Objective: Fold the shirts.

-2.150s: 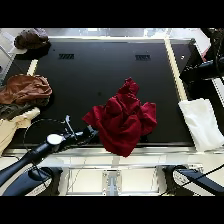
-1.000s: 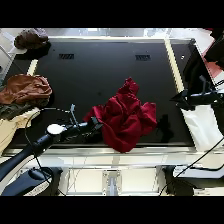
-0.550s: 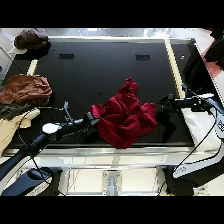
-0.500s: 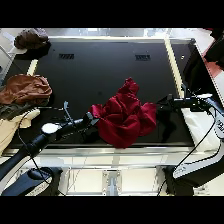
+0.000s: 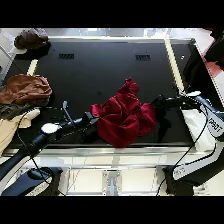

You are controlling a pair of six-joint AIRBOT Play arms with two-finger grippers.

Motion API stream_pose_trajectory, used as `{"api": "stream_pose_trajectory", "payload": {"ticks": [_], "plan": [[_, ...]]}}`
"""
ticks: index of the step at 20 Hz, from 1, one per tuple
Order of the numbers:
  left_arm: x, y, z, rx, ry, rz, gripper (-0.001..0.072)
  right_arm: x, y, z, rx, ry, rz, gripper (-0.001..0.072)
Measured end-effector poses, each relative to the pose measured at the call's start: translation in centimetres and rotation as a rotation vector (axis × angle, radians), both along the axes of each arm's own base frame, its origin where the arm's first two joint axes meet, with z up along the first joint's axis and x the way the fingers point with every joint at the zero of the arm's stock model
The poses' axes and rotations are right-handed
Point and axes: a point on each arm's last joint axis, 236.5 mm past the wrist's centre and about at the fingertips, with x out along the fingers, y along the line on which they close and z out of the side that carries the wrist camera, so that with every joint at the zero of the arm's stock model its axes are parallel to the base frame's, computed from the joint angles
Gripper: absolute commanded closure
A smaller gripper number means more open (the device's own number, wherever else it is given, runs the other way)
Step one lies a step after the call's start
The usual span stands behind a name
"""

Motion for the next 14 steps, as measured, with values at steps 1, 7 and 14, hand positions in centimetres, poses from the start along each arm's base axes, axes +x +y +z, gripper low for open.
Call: {"api": "stream_pose_trajectory", "payload": {"ticks": [1,7,14], "plan": [[0.0,0.0,0.0,0.001,-0.001,-0.001,0.0693,-0.2,0.3,-0.2,-0.009,0.005,0.014,0.0666],[0.8,1.0,0.8,0.006,-0.036,0.020,0.0694,-1.0,2.0,2.6,0.038,0.001,0.123,0.0702],[4.8,11.6,19.1,0.010,-0.594,0.294,0.0697,-1.9,2.6,24.0,-0.061,-0.417,0.292,0.0701]]}}
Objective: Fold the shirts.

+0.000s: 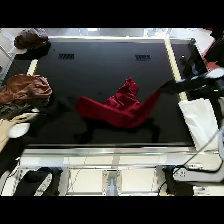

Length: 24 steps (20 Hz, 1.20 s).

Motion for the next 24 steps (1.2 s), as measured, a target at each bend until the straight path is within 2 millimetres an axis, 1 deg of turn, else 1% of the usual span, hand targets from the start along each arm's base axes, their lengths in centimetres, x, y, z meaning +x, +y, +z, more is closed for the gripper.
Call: {"api": "stream_pose_trajectory", "payload": {"ticks": [1,2,3,4,5,6,7,8,9,10,11,12,13,14,15,16,17,18,19,20,21,22,23,24], "plan": [[-0.8,2.4,4.2,0.010,-0.116,0.073,0.0697,-1.3,0.0,3.7,-0.035,-0.083,0.001,0.0702],[-2.0,4.4,8.1,0.022,-0.222,0.140,0.0697,-3.2,0.3,7.7,-0.074,-0.176,0.001,0.0702],[-3.7,6.1,11.8,0.041,-0.324,0.203,0.0697,-5.2,0.6,11.3,-0.120,-0.270,-0.007,0.0702],[-5.8,7.3,15.5,0.065,-0.425,0.261,0.0697,-7.5,1.0,15.0,-0.167,-0.378,-0.025,0.0702],[-7.7,7.8,18.6,0.098,-0.507,0.298,0.0697,-9.9,1.5,18.5,-0.210,-0.489,-0.047,0.0703],[-9.7,7.8,21.3,0.140,-0.576,0.323,0.0697,-12.1,1.9,22.0,-0.253,-0.611,-0.081,0.0703],[-11.2,7.4,23.4,0.180,-0.623,0.333,0.0697,-14.5,2.3,25.6,-0.296,-0.745,-0.126,0.0704],[-12.4,6.8,25.2,0.234,-0.659,0.335,0.0697,-16.9,2.5,29.0,-0.337,-0.875,-0.176,0.0704],[-13.2,6.1,26.6,0.285,-0.677,0.328,0.0697,-18.8,2.4,32.1,-0.371,-0.989,-0.233,0.0704],[-13.5,5.5,27.2,0.320,-0.672,0.309,0.0697,-20.2,2.0,34.5,-0.404,-1.081,-0.288,0.0704],[-13.2,4.9,27.3,0.349,-0.648,0.278,0.0697,-21.2,1.6,36.7,-0.422,-1.156,-0.338,0.0704],[-12.5,4.4,26.7,0.375,-0.609,0.239,0.0697,-21.5,1.0,38.3,-0.429,-1.206,-0.382,0.0703],[-11.7,4.1,25.8,0.389,-0.561,0.195,0.0696,-20.8,0.5,39.1,-0.421,-1.223,-0.407,0.0703],[-10.4,4.1,24.4,0.402,-0.497,0.149,0.0696,-19.2,-0.1,39.5,-0.398,-1.215,-0.423,0.0703],[-9.1,4.2,22.7,0.402,-0.427,0.105,0.0696,-16.8,-0.6,39.2,-0.365,-1.179,-0.420,0.0702],[-7.6,4.4,20.5,0.397,-0.346,0.057,0.0696,-14.0,-0.8,38.5,-0.309,-1.132,-0.403,0.0702],[-6.1,4.6,17.9,0.379,-0.260,0.004,0.0696,-10.9,-0.5,37.6,-0.226,-1.078,-0.371,0.0701],[-4.8,4.7,15.3,0.358,-0.179,-0.046,0.0695,-7.5,0.0,36.0,-0.132,-1.004,-0.327,0.0701],[-3.4,4.7,12.2,0.332,-0.086,-0.100,0.0694,-4.0,0.6,34.2,-0.046,-0.930,-0.290,0.0701],[-2.1,4.6,9.0,0.314,0.000,-0.143,0.0692,-0.2,1.3,31.7,0.025,-0.847,-0.259,0.0701],[-0.9,4.2,5.5,0.296,0.095,-0.188,0.0681,3.3,2.7,28.9,0.095,-0.768,-0.222,0.0700],[0.4,4.0,1.9,0.291,0.183,-0.219,0.0576,6.6,4.3,26.1,0.148,-0.701,-0.200,0.0700],[1.7,3.8,-0.9,0.288,0.243,-0.228,0.0435,10.3,6.1,22.6,0.182,-0.636,-0.195,0.0678],[3.3,3.8,-3.4,0.288,0.284,-0.222,0.0261,13.7,8.1,18.9,0.206,-0.582,-0.204,0.0437]]}}
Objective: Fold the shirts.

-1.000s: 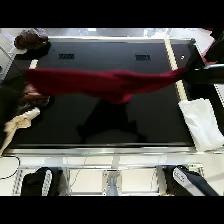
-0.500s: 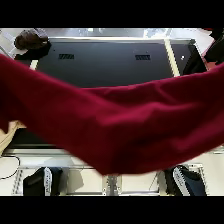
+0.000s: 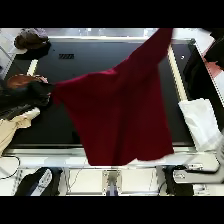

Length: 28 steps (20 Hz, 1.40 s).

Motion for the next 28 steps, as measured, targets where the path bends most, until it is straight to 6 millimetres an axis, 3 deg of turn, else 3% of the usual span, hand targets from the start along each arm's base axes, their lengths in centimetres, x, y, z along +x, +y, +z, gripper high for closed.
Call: {"api": "stream_pose_trajectory", "payload": {"ticks": [1,2,4,5,7,9,10,12,14,15,18,21,25,28], "plan": [[1.9,0.3,-2.0,0.009,0.012,0.028,0.0182,2.7,2.0,-2.9,0.034,0.031,-0.007,0.0092],[3.8,0.9,-3.2,0.011,0.002,0.067,0.0182,5.1,3.7,-5.3,0.066,0.047,-0.034,0.0020],[7.7,3.2,-3.6,0.024,-0.080,0.180,0.0183,8.8,6.0,-9.5,0.085,0.048,-0.112,0.0020],[9.2,4.8,-3.0,0.047,-0.135,0.231,0.0185,9.9,6.3,-10.2,0.083,0.024,-0.151,0.0022],[10.9,7.7,-0.9,0.135,-0.253,0.279,0.0195,11.4,5.3,-9.3,0.056,-0.055,-0.225,0.0079],[11.1,8.5,1.2,0.247,-0.355,0.224,0.0235,11.2,3.2,-6.4,0.009,-0.126,-0.242,0.0125],[10.6,7.9,1.8,0.301,-0.387,0.154,0.0235,10.6,1.6,-4.3,-0.012,-0.157,-0.248,0.0159],[9.0,5.3,0.8,0.396,-0.390,-0.039,0.0234,8.2,-2.7,-0.7,-0.066,-0.168,-0.255,0.0165],[6.9,2.2,-1.6,0.496,-0.354,-0.249,0.0234,4.8,-7.1,1.5,-0.147,-0.133,-0.270,0.0164],[5.7,0.4,-3.4,0.555,-0.327,-0.366,0.0233,3.0,-9.0,1.5,-0.199,-0.088,-0.273,0.0164],[2.3,-3.5,-8.9,0.739,-0.233,-0.678,0.0233,-3.0,-14.6,-2.0,-0.370,0.150,-0.272,0.0162],[-0.5,-5.3,-14.5,0.923,-0.103,-0.921,0.0231,-7.8,-18.0,-6.8,-0.442,0.399,-0.254,0.0162],[-2.6,-6.7,-19.3,1.074,-0.003,-1.126,0.0230,-9.9,-19.5,-9.6,-0.444,0.525,-0.254,0.0161],[-0.8,-7.2,-21.0,1.177,-0.027,-1.108,0.0230,-10.1,-19.2,-10.1,-0.431,0.540,-0.238,0.0160]]}}
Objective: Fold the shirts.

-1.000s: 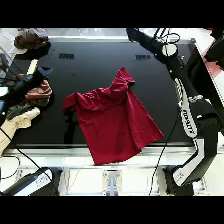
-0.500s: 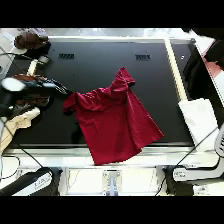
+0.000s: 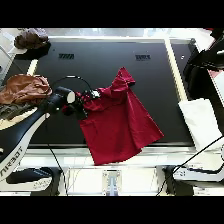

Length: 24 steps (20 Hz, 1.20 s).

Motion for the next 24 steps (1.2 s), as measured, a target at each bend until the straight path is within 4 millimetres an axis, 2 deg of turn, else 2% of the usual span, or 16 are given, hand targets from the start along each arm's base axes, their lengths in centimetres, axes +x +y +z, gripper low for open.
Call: {"api": "stream_pose_trajectory", "payload": {"ticks": [6,8,10,11,13,14,15,16,18,19,21,24], "plan": [[3.6,-1.2,-2.3,0.012,-0.120,-0.009,0.0240,0.0,1.0,-0.1,0.014,-0.006,0.040,0.0160],[4.9,-1.9,-2.7,-0.003,-0.157,-0.004,0.0429,0.0,1.4,0.1,0.027,-0.011,0.050,0.0161],[6.0,-2.3,-3.1,-0.013,-0.178,0.001,0.0585,0.1,2.0,0.4,0.051,-0.022,0.065,0.0161],[6.4,-2.6,-3.2,-0.018,-0.186,0.007,0.0693,0.1,2.4,0.6,0.066,-0.026,0.074,0.0161],[7.2,-2.9,-3.4,-0.023,-0.197,0.006,0.0692,-0.1,3.4,1.0,0.099,-0.030,0.101,0.0164],[7.6,-3.0,-3.2,-0.025,-0.207,0.007,0.0693,-0.4,3.9,0.9,0.107,-0.020,0.116,0.0216],[8.1,-3.0,-2.9,-0.018,-0.220,0.003,0.0693,-0.6,4.5,0.8,0.113,-0.007,0.135,0.0314],[8.7,-2.8,-2.3,-0.004,-0.237,0.006,0.0693,-1.1,5.3,0.1,0.116,0.023,0.159,0.0342],[10.4,-1.7,-0.8,0.040,-0.284,0.038,0.0693,-2.0,6.8,-2.6,0.111,0.117,0.201,0.0321],[11.3,-0.8,0.2,0.062,-0.308,0.065,0.0693,-2.7,7.7,-4.9,0.102,0.187,0.223,0.0283],[12.3,1.0,1.7,0.100,-0.334,0.118,0.0693,-4.5,8.8,-10.3,0.060,0.331,0.267,0.0276],[13.2,5.0,3.6,0.143,-0.348,0.230,0.0693,-7.5,8.0,-18.3,-0.012,0.515,0.264,0.0277]]}}
